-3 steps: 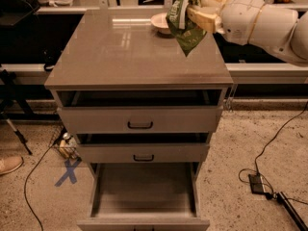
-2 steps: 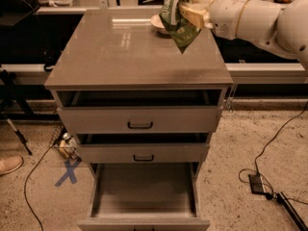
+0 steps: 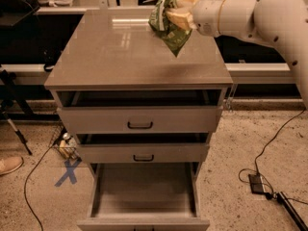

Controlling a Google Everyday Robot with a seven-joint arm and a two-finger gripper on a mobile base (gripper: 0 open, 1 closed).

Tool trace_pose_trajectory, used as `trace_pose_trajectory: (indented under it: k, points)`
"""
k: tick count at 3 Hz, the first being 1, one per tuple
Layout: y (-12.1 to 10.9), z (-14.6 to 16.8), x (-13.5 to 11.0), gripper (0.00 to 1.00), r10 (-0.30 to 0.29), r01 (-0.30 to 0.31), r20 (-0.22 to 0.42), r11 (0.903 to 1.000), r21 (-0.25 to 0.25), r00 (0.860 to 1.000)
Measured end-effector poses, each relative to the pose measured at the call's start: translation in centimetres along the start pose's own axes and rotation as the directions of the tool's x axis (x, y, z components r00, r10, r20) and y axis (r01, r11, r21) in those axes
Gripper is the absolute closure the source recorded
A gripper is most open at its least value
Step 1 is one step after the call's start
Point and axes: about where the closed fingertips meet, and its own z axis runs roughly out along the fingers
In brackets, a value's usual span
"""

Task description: Pick green jalapeno chip bag from bottom drawer and place on counter

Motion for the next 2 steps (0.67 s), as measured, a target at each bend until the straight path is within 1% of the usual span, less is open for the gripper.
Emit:
trace_pose_trajectory:
  k: [1,2]
  points:
    - [0.9,1.8,0.9,0.34,-0.007,0.004,-0.047,0.9985,-0.055,0.999]
    - [2.3,3.9,1.7,0.03,-0.007,-0.002,-0.078,0.9926,-0.121,0.997]
